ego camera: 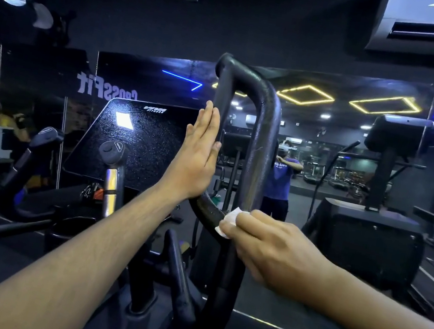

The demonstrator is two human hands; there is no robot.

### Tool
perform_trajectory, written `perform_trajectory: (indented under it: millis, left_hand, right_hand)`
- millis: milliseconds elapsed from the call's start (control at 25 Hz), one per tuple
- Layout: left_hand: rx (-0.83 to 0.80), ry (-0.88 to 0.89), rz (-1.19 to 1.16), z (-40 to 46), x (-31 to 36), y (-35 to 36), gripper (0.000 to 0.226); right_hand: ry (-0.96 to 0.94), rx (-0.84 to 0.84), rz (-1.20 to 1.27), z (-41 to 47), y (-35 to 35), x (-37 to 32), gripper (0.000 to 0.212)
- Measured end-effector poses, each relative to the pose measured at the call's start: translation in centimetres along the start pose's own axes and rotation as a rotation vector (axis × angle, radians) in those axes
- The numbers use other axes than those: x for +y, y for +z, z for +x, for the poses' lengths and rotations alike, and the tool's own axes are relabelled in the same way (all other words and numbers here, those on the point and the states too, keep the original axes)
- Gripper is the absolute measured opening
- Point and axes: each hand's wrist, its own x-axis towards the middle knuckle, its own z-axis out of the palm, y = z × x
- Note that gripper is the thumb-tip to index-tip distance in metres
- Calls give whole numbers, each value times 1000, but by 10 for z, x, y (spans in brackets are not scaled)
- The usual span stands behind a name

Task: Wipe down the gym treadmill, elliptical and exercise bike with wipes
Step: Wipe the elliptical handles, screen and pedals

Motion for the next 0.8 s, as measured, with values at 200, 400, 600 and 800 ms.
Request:
perform_trajectory:
  millis: [200,400,600,800]
  left_hand:
    - [15,0,-12,0,0,0,61]
    - [33,5,-22,-3,-2,1,60]
    - [8,-23,-21,-2,2,0,61]
    - [-2,-16,-35,-4,2,0,61]
  right_hand:
    - [190,134,-36,22,-18,42,38]
    - [49,-29,21,-4,-8,10,33]
    - [128,-7,95,-30,21,-10,40]
    - [16,-48,90,-46,20,-29,41]
